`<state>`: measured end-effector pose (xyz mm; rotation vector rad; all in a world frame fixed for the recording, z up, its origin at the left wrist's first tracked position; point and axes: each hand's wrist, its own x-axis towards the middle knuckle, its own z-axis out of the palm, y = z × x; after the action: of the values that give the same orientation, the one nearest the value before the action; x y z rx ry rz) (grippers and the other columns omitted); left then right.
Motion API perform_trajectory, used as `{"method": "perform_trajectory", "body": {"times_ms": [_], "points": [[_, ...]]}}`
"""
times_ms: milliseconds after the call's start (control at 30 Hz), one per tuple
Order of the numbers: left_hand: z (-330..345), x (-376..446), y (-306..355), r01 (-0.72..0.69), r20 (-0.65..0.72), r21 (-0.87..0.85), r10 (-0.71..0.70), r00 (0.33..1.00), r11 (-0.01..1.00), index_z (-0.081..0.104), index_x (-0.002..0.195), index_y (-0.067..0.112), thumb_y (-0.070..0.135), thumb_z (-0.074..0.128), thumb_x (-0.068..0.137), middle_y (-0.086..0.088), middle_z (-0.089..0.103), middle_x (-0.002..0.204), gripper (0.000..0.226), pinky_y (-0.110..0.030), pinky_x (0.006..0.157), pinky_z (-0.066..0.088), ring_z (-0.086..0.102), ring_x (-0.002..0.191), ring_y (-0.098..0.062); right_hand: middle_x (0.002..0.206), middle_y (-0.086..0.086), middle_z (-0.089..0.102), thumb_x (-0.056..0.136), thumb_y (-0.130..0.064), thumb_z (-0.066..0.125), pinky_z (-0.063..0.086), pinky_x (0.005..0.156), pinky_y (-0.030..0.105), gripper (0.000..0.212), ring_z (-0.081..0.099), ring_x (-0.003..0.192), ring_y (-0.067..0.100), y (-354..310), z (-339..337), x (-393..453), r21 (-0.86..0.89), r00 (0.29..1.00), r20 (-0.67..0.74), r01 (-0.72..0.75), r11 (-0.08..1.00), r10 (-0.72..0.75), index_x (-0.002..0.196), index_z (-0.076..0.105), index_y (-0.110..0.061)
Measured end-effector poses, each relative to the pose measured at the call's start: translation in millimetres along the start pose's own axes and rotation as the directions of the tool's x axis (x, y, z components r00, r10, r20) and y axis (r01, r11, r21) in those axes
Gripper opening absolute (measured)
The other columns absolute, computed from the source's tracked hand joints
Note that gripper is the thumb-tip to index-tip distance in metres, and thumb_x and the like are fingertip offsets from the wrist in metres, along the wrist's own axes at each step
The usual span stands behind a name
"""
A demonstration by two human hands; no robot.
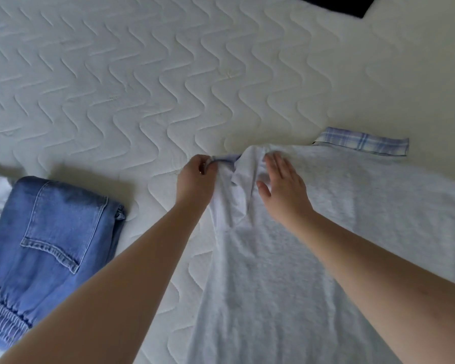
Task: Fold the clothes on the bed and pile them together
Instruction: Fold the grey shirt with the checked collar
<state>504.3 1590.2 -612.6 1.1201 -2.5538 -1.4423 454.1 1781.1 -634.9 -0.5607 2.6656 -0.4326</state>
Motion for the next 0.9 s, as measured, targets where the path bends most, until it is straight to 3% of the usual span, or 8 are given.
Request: {"method": "perform_trajectory", "body": {"times_ms": [167,300,400,533,600,667,800,900], "points": [[-36.7,-28.4,-38.7,0.170,-0.135,-0.359,-0.232,0.963,0.917,0.066,0.081,0.026,0.039,0.055,0.087,0.015,0.064,0.067,0.019,-0.022,0.060,0.046,0.059,0.067,-0.002,0.164,0.002,-0.003,0.101,-0.049,0.030,0.008,0.121,0.039,0.067,0.000,0.150,0.023,2.7,2.2,3.9,-0.057,0.996,0.074,-0.040,0.998,0.045,0.156,0.000,-0.022],[-44.5,-31.8,-70.5,0.569,0.055,-0.208,-0.571,0.819,0.796,0.065,0.084,0.013,0.048,0.047,0.092,-0.010,0.067,0.088,0.040,-0.041,0.085,0.054,0.063,0.089,-0.031,0.164,0.004,-0.002,0.101,-0.050,0.029,0.007,0.121,0.041,0.068,0.002,0.150,0.025,2.0,1.9,7.1,-0.119,0.987,0.119,-0.092,0.989,0.106,0.155,-0.001,-0.021],[-41.6,-24.9,-75.0,0.335,0.013,0.185,-0.344,0.939,0.924,0.063,0.086,0.013,0.057,0.046,0.093,-0.004,0.065,0.080,0.047,-0.037,0.072,0.051,0.063,0.086,-0.029,0.164,0.005,0.000,0.101,-0.049,0.030,0.006,0.121,0.041,0.068,0.003,0.150,0.026,-2.6,3.0,6.4,-0.155,0.991,0.093,-0.076,0.985,0.091,0.156,0.000,-0.021],[-31.6,-1.2,-51.3,-0.006,0.080,0.336,-0.022,0.997,0.942,0.056,0.126,0.022,0.052,0.063,0.086,0.001,0.064,0.112,0.051,-0.030,0.079,0.044,0.060,0.105,-0.023,0.164,0.002,0.001,0.101,-0.045,0.033,0.006,0.119,0.041,0.066,0.004,0.150,0.025,-13.1,8.9,4.6,-0.140,0.997,0.070,-0.015,0.990,0.026,0.156,0.003,-0.023],[-21.9,12.0,-38.0,-0.111,0.147,0.465,0.047,0.988,0.878,0.058,0.122,0.023,0.047,0.064,0.087,0.000,0.062,0.112,0.043,-0.033,0.081,0.047,0.059,0.105,-0.025,0.164,0.001,0.000,0.102,-0.043,0.033,0.007,0.120,0.040,0.065,0.003,0.150,0.024,-17.0,12.7,3.2,-0.139,0.997,0.078,0.006,0.990,0.005,0.156,0.003,-0.022],[-15.8,21.9,-24.3,-0.108,0.164,0.490,0.030,0.986,0.865,0.064,0.102,0.023,0.042,0.062,0.090,0.003,0.063,0.092,0.023,-0.031,0.071,0.048,0.063,0.091,-0.024,0.164,0.000,0.001,0.102,-0.042,0.034,0.007,0.120,0.040,0.065,0.003,0.150,0.023,-19.3,16.4,1.8,-0.139,0.996,0.086,0.024,0.990,-0.012,0.156,0.004,-0.021],[-17.3,31.7,-7.1,0.088,0.079,0.080,-0.094,0.992,0.993,0.068,0.087,0.016,0.035,0.062,0.091,0.004,0.064,0.075,0.020,-0.027,0.064,0.047,0.061,0.075,-0.018,0.164,0.000,0.001,0.101,-0.043,0.036,0.007,0.121,0.040,0.067,0.003,0.150,0.022,-20.9,20.1,3.1,-0.118,0.997,0.078,0.014,0.993,-0.005,0.156,0.004,-0.020],[-32.1,28.6,-5.4,0.217,-0.117,-0.356,-0.274,0.955,0.909,0.066,0.092,0.020,0.038,0.057,0.094,0.006,0.065,0.079,0.020,-0.027,0.068,0.050,0.061,0.077,-0.016,0.164,0.000,0.001,0.101,-0.043,0.034,0.006,0.121,0.041,0.066,0.002,0.150,0.022,-19.9,21.1,5.5,-0.111,0.998,0.062,-0.011,0.994,0.018,0.156,0.004,-0.021]]}}
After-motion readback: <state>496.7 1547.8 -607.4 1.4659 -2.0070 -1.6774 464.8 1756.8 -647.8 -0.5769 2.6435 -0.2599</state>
